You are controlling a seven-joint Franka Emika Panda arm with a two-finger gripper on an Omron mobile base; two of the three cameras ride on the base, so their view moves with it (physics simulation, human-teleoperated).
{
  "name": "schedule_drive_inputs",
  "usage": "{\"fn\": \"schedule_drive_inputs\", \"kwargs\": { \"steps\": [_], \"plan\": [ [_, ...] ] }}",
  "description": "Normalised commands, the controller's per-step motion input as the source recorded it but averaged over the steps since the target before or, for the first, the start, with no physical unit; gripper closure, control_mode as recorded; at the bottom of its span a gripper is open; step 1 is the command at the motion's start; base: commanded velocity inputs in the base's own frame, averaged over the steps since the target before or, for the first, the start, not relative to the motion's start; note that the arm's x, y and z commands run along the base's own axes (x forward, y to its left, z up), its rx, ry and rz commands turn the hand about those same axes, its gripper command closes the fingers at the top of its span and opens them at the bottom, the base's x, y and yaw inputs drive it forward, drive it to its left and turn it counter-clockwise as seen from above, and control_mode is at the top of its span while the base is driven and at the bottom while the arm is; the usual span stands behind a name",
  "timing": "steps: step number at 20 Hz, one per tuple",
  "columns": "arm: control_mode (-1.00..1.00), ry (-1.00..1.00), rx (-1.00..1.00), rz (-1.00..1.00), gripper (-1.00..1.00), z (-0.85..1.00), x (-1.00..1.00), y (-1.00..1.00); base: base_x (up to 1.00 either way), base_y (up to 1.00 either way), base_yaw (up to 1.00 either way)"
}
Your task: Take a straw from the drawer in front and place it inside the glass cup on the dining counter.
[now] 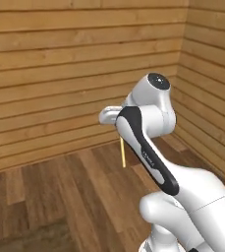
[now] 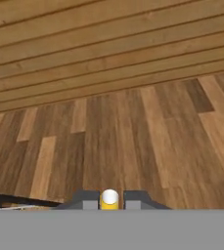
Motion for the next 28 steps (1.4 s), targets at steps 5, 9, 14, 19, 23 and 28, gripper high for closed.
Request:
{"fn": "schedule_drive_inputs", "kwargs": {
  "steps": [5, 9, 14, 19, 23, 28],
  "plan": [
    [1.0, 0.0, 0.0, 0.0, 1.0, 0.0, 0.0, 0.0, 1.0, 0.0, 0.24],
    [1.0, 0.0, 0.0, 0.0, 1.0, 0.0, 0.0, 0.0, 1.0, 0.0, 0.53],
    [1.0, 0.0, 0.0, 0.0, 1.0, 0.0, 0.0, 0.0, 1.0, 0.0, 0.69],
    [1.0, 0.0, 0.0, 0.0, 1.0, 0.0, 0.0, 0.0, 0.99, 0.0, 0.79],
    [1.0, 0.0, 0.0, 0.0, 1.0, 0.0, 0.0, 0.0, 0.98, 0.0, 0.8],
    [1.0, 0.0, 0.0, 0.0, 1.0, 0.0, 0.0, 0.0, 0.88, 0.0, 0.82]
  ]
}}
